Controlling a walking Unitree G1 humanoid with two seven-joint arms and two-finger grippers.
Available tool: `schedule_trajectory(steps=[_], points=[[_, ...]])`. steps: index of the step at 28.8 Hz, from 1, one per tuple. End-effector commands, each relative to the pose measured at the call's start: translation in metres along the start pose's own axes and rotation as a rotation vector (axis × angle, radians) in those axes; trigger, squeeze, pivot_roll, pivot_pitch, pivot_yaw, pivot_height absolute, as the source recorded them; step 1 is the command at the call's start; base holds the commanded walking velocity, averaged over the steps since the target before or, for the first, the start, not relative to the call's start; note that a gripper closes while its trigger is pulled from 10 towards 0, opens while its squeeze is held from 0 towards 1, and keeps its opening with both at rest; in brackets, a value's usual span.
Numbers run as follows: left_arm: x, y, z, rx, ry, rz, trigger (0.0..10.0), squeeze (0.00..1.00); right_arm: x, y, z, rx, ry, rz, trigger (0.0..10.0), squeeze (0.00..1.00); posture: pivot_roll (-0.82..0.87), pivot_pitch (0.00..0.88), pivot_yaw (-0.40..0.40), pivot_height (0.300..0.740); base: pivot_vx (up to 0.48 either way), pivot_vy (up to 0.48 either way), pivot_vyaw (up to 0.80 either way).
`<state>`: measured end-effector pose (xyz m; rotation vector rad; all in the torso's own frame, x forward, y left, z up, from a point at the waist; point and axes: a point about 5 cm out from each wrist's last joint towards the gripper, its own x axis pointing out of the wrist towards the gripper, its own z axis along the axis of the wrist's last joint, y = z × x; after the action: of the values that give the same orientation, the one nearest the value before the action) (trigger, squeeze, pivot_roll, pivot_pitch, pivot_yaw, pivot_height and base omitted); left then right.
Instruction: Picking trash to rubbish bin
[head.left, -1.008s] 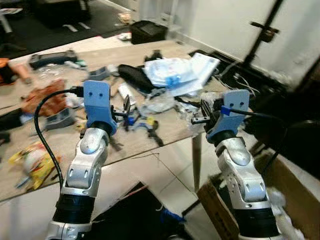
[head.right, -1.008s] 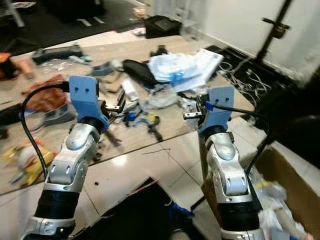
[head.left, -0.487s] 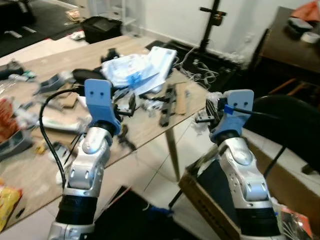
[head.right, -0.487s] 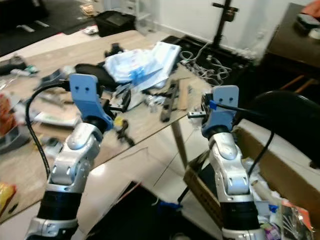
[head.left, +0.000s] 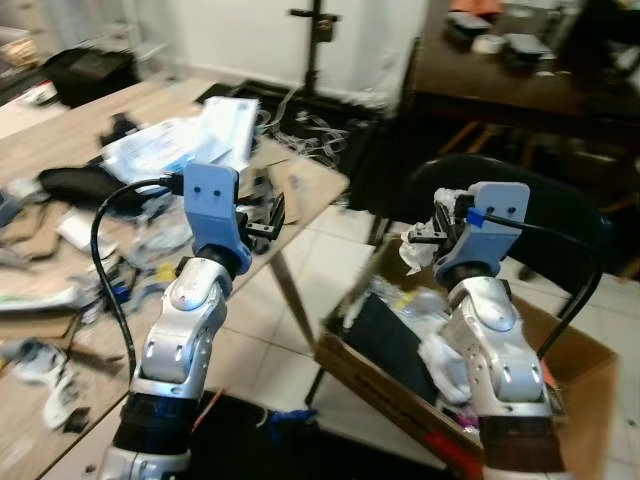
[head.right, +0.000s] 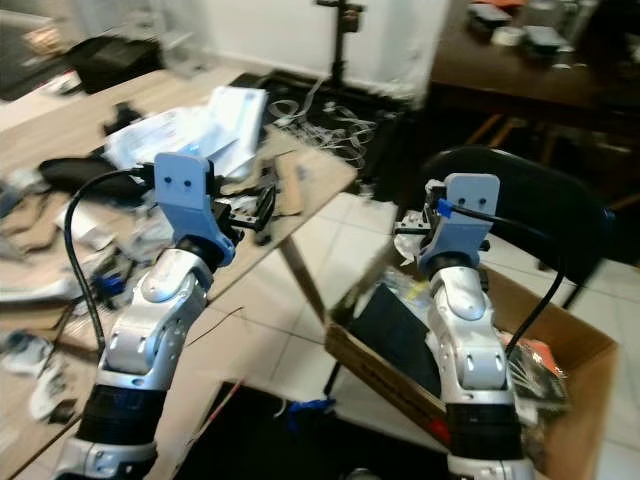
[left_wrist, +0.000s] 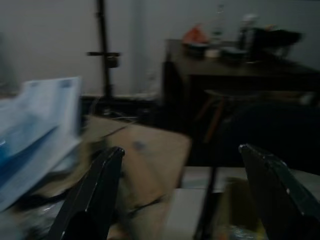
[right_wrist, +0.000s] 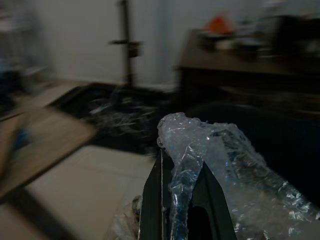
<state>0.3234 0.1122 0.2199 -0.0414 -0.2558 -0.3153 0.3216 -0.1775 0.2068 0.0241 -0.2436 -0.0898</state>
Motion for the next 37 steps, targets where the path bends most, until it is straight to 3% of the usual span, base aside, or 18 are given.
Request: schedule_trajectory(steps=[1, 13, 25, 31, 37], points=[[-0.004, -0.005, -0.005, -0.007, 0.02, -0.041, 10.0, 0.0, -0.004, -0.003, -0.01, 0.015, 0.047, -0.02, 10.0, 0.0, -0.01, 0.132, -0.001, 0.74, 0.0, 0.0, -0.8], [-0.006, -0.013, -0.002, -0.013, 0.001, -0.099, 10.0, 0.0, -0.003, 0.0, -0.011, 0.02, 0.054, -0.002, 10.0, 0.0, -0.01, 0.132, 0.001, 0.74, 0.0, 0.0, -0.8], [-0.008, -0.017, -0.013, -0.04, 0.079, -0.126, 10.0, 0.0, -0.003, -0.001, -0.015, 0.011, 0.071, 0.008, 10.0, 0.0, -0.01, 0.134, 0.004, 0.74, 0.0, 0.0, -0.8], [-0.007, -0.017, -0.016, -0.061, 0.094, -0.11, 10.0, 0.0, -0.001, -0.008, -0.018, 0.011, 0.083, 0.0, 10.0, 0.0, -0.01, 0.132, 0.007, 0.74, 0.0, 0.0, -0.8], [-0.005, -0.01, -0.015, -0.027, 0.078, -0.039, 10.0, 0.0, 0.002, -0.009, -0.013, 0.007, 0.053, 0.022, 10.0, 0.0, -0.02, 0.129, 0.004, 0.74, 0.0, 0.0, 0.0]])
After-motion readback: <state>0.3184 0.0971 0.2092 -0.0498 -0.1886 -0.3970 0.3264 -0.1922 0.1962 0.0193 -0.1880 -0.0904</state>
